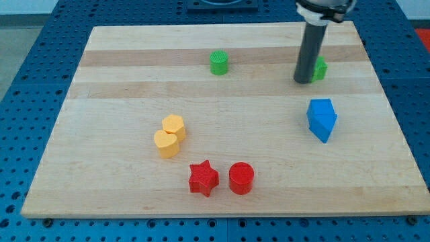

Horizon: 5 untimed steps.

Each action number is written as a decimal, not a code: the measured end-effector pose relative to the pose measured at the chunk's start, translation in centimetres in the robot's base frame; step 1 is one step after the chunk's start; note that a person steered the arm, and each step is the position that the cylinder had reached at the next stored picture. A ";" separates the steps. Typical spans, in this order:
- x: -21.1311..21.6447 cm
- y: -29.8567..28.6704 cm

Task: Push the green star to the top right of the board

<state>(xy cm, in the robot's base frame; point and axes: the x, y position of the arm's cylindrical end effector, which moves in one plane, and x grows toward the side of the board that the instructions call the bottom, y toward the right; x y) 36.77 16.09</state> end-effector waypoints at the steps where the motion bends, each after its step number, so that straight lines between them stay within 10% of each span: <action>1: -0.3 1.6; 5: -5.6 4.8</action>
<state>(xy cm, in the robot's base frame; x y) 31.12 20.88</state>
